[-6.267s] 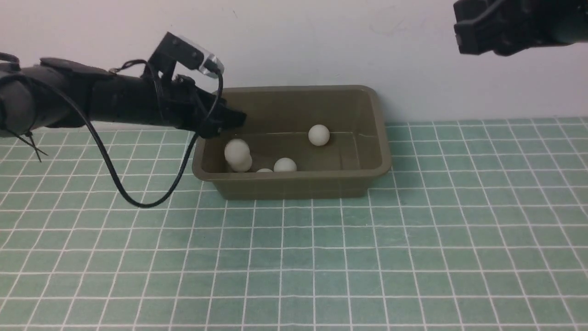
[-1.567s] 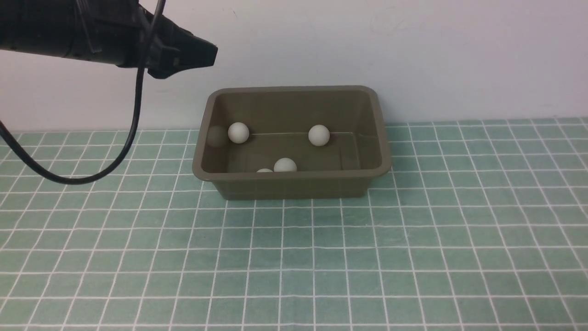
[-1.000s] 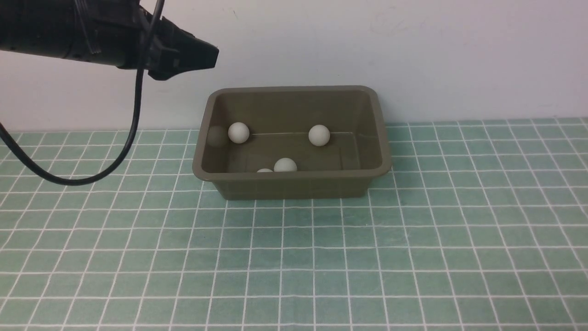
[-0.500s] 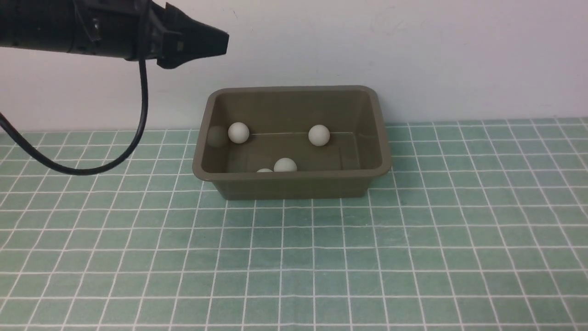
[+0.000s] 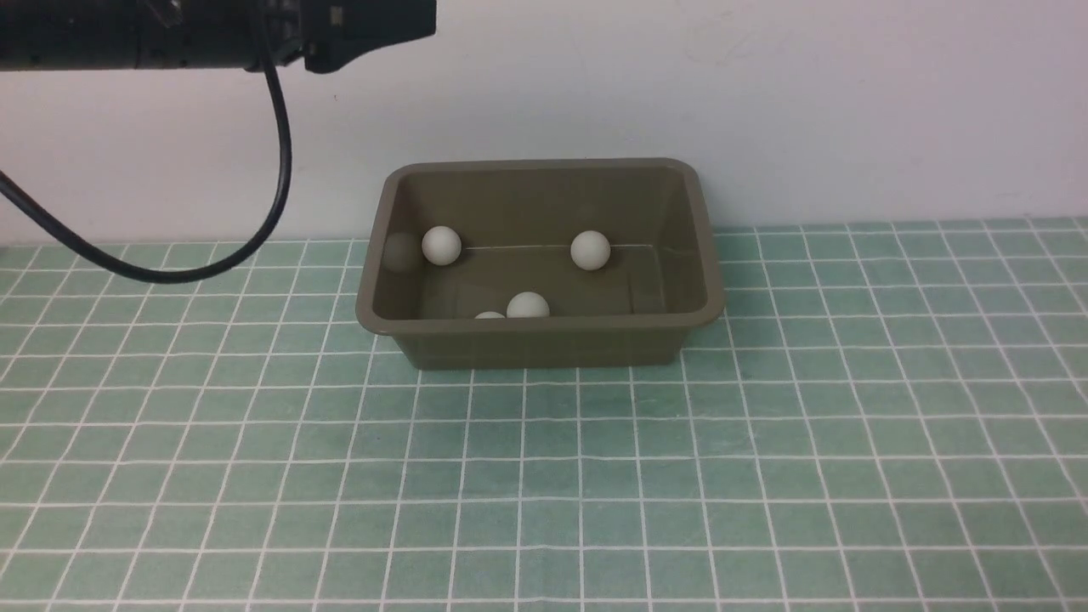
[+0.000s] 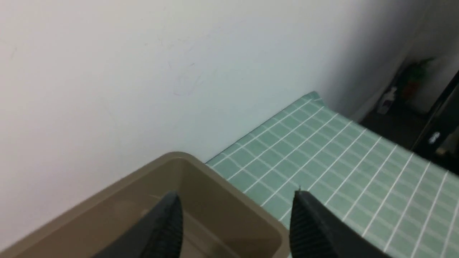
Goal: Put the table tennis balls in the box on the green coffee tablecloth.
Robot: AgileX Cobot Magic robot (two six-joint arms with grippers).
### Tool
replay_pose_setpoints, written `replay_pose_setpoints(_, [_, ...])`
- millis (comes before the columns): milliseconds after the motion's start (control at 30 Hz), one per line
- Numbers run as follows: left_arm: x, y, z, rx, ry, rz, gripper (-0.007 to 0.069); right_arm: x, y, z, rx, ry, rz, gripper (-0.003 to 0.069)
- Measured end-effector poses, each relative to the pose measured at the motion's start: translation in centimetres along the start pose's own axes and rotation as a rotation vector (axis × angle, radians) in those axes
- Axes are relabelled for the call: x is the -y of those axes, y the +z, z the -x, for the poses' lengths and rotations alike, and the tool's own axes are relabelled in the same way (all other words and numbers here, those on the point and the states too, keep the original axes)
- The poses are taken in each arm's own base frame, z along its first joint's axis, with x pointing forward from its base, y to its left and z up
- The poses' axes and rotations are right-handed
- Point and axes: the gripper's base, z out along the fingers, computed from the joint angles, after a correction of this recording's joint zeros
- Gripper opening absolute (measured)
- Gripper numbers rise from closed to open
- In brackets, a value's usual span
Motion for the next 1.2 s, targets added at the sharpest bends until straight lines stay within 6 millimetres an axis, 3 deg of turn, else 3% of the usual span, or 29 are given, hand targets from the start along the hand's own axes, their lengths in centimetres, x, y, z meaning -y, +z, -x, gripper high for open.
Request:
replay_pose_setpoints(233, [0.4,0.1,-0.1,-0.017,0.193,-0.024,0.0373,0.0,0.0,0.0,0.0,0.001,0.0,0.0261])
replay_pose_setpoints(600, [0.9,-0.3,0.7,0.044,0.21,-0.034,0.0373,0.0,0.0,0.0,0.0,0.001,0.0,0.0261])
replay_pose_setpoints(900, [0.6,-1.0,0.0,-0.121,0.2,0.074,0.0373,0.0,0.0,0.0,0.0,0.001,0.0,0.0261])
replay_pose_setpoints(1067, [0.7,-3.4,-0.6,-0.312,0.144,0.261,0.0373,0.0,0.0,0.0,0.0,0.001,0.0,0.0261])
replay_pose_setpoints(1200, [2.8,-6.9,0.1,-0.403,0.127,0.388,0.0373,0.0,0.0,0.0,0.0,0.001,0.0,0.0261])
